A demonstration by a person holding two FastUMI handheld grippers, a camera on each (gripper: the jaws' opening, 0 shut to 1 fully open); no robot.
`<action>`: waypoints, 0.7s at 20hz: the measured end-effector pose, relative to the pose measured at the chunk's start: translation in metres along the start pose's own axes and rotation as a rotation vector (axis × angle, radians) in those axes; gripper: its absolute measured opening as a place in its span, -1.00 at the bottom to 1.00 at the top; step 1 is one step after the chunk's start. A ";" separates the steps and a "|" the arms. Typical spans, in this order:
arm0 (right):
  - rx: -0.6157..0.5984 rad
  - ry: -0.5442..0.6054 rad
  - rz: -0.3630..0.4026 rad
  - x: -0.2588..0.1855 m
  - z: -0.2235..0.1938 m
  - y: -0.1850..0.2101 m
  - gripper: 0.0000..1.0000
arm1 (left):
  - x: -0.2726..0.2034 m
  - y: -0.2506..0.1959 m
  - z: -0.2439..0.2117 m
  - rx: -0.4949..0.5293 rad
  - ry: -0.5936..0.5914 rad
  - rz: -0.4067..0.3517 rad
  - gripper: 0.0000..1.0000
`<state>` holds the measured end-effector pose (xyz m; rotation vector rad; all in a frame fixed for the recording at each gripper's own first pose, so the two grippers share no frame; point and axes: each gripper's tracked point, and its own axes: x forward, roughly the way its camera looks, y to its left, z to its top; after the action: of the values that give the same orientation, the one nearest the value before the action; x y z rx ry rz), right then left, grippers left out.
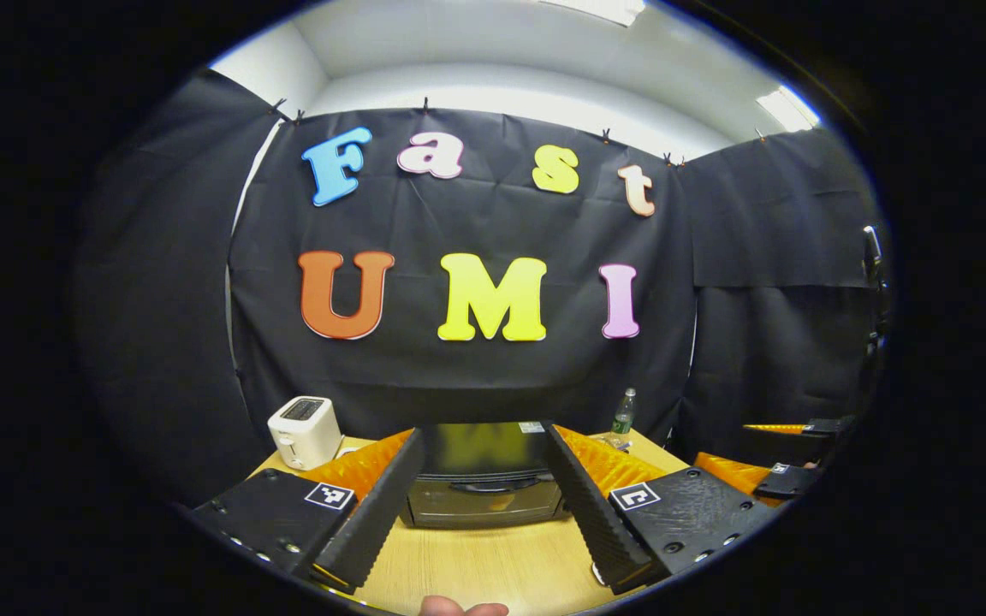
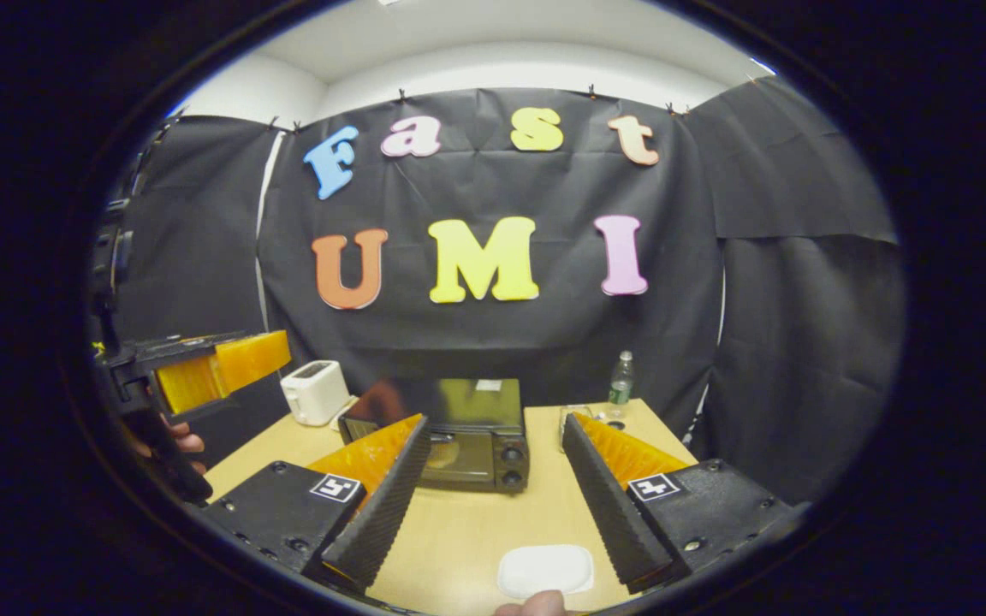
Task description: Open the electric oven with the left hand, put the food in, and close the electric oven.
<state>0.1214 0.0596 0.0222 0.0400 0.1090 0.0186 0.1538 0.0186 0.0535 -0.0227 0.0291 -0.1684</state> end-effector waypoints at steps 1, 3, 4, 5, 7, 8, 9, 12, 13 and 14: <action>0.006 -0.011 0.018 -0.004 0.004 0.011 0.94 | -0.013 0.004 0.004 -0.006 -0.007 0.007 0.87; 0.012 -0.015 0.042 -0.012 0.005 0.028 0.94 | -0.034 0.013 0.013 -0.012 -0.024 0.020 0.86; 0.009 -0.023 0.049 -0.016 0.007 0.035 0.94 | -0.043 0.019 0.014 -0.009 -0.030 0.028 0.86; 0.003 -0.027 0.052 -0.021 0.008 0.041 0.94 | -0.053 0.025 0.013 -0.010 -0.029 0.039 0.85; -0.008 -0.036 0.058 -0.032 0.009 0.052 0.94 | -0.070 0.031 0.012 -0.015 -0.033 0.048 0.86; -0.012 -0.039 0.062 -0.035 0.008 0.057 0.94 | -0.079 0.033 0.011 -0.012 -0.036 0.048 0.86; -0.017 -0.041 0.067 -0.040 0.007 0.062 0.94 | -0.086 0.037 0.008 -0.004 -0.039 0.050 0.85; -0.009 -0.031 0.082 -0.048 -0.002 0.077 0.94 | -0.103 0.046 -0.002 0.021 -0.032 0.065 0.85; -0.005 -0.029 0.083 -0.051 -0.003 0.080 0.94 | -0.107 0.049 -0.005 0.022 -0.026 0.068 0.86; -0.004 -0.031 0.082 -0.054 -0.003 0.083 0.94 | -0.110 0.053 -0.006 0.026 -0.025 0.075 0.86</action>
<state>0.0665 0.1412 0.0288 0.0409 0.0763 0.0999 0.0538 0.0890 0.0494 0.0024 0.0030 -0.0932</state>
